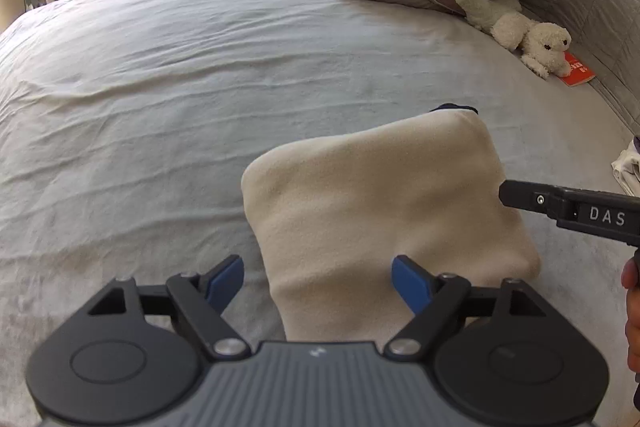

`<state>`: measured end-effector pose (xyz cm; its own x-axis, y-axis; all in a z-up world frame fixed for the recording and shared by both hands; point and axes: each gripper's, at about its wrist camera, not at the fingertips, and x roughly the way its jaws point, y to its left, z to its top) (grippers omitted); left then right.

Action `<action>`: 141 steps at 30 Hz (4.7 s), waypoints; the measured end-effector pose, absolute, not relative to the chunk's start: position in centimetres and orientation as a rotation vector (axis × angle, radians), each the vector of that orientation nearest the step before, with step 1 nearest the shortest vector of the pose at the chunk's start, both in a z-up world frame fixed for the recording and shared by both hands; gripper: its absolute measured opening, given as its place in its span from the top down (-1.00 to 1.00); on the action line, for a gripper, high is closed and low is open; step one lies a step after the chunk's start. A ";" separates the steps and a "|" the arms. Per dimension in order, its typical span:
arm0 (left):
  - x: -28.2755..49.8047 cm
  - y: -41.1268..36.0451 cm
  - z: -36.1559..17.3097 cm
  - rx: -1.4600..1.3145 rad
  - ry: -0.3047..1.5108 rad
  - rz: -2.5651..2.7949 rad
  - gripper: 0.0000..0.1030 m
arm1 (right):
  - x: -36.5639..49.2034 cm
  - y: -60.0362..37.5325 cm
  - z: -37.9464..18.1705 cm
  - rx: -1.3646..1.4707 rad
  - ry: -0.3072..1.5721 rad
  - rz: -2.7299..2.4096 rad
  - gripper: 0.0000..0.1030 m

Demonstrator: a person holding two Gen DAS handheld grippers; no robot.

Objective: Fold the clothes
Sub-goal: 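Grasp the folded beige bundle with the right gripper while the left gripper grasps it, then carry the bundle with both grippers to the stack of folded clothes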

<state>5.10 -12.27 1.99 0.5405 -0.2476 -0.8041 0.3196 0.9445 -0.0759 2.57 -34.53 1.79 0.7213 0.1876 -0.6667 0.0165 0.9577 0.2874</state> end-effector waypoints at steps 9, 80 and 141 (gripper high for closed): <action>5.8 -11.5 1.0 0.045 1.116 -0.483 -0.86 | 3.3 -36.1 2.5 0.329 0.870 0.246 -0.64; 11.0 -51.1 10.8 -0.004 0.775 -1.211 0.22 | -11.4 -60.4 7.1 0.729 0.188 -0.455 0.33; 7.2 -68.7 4.2 0.152 0.478 -1.504 0.19 | -11.3 -69.4 2.6 0.114 0.209 -0.868 0.28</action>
<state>7.24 -68.70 4.16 -0.0051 -0.9193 -0.3935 0.9779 0.0778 -0.1942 -11.31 -69.44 2.61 0.6280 -0.7440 -0.2285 0.7663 0.6423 0.0147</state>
